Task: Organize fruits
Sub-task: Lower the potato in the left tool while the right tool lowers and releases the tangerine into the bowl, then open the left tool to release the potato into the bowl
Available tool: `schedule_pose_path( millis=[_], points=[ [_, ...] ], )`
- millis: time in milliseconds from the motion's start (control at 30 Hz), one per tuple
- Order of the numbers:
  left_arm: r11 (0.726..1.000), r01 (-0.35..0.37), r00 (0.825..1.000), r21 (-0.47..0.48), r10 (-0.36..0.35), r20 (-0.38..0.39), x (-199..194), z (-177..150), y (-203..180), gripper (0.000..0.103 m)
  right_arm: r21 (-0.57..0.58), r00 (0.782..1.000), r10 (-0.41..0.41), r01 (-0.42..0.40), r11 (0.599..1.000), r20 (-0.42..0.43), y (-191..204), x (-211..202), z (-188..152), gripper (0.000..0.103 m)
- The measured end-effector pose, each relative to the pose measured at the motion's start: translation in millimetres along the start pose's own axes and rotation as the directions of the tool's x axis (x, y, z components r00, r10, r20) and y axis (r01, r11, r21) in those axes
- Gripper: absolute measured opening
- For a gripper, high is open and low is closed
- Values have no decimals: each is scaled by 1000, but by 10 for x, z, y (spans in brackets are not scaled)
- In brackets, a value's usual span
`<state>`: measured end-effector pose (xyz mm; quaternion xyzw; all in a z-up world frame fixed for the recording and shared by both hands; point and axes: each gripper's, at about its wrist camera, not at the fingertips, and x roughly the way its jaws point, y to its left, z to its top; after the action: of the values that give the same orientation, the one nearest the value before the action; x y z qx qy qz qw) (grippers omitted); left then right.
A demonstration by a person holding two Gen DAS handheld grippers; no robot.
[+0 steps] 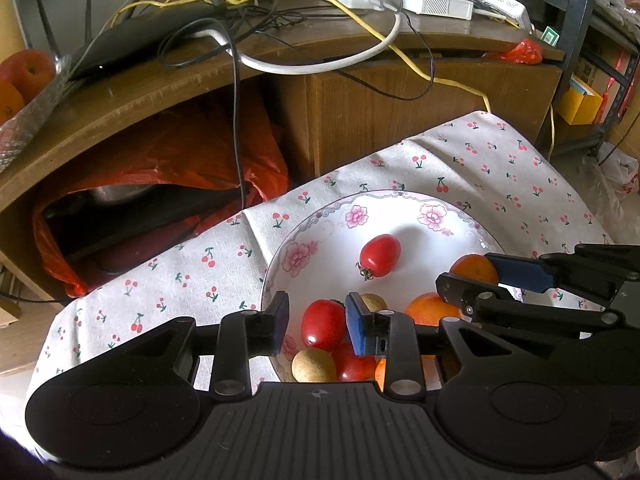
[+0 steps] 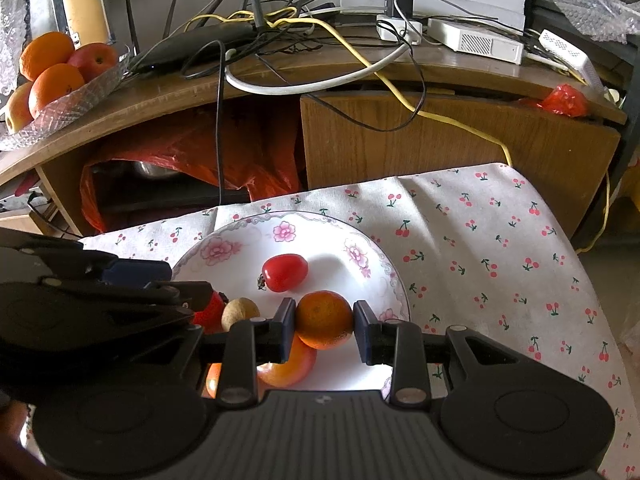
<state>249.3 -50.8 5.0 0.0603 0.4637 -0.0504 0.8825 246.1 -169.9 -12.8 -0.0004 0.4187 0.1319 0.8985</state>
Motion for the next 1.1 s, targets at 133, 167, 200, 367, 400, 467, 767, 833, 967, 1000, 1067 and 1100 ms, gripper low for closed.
schedule_pose_path(
  millis=[133,167,200,367,400,467,767,833,967,1000,1067,1100],
  points=[
    [1000,-2,1000,-3,2,2,-14,9,5,41,6,1000,2,-2,1000,-4,-3,-6,2,31],
    [1000,-2,1000,-5,2,2,-17,10,7,41,7,1000,2,-2,1000,-3,-3,-9,4,31],
    [1000,-2,1000,-6,2,2,-21,11,12,41,8,1000,5,-5,1000,-3,-5,-9,5,32],
    [1000,-2,1000,-7,2,5,-31,12,17,43,18,1000,15,-15,1000,-3,-19,-11,3,32],
    [1000,-2,1000,-8,2,6,-31,14,16,43,18,1000,14,-14,1000,-4,-19,-12,5,33],
    [1000,-1,1000,-10,1,9,-41,21,19,44,20,1000,12,-12,1000,-4,-27,-19,8,35],
    [1000,-2,1000,-13,2,9,-58,25,8,44,26,1000,18,-17,1000,-3,-49,-31,14,36],
    [1000,-1,1000,-13,1,11,-65,26,8,44,27,1000,16,-16,999,1,-48,-39,16,36],
    [1000,-4,1000,-9,4,12,-77,18,1,44,32,1000,13,-13,999,7,-46,-57,6,36],
    [1000,-6,1000,-6,6,13,-82,14,-4,44,33,1000,11,-12,999,8,-45,-61,4,36],
    [1000,-11,1000,0,11,16,-98,9,-13,44,32,1000,8,-8,999,9,-38,-72,-6,36],
    [1000,-14,1000,3,14,18,-109,6,-14,44,32,1000,7,-7,999,9,-37,-77,-9,36]
  ],
)
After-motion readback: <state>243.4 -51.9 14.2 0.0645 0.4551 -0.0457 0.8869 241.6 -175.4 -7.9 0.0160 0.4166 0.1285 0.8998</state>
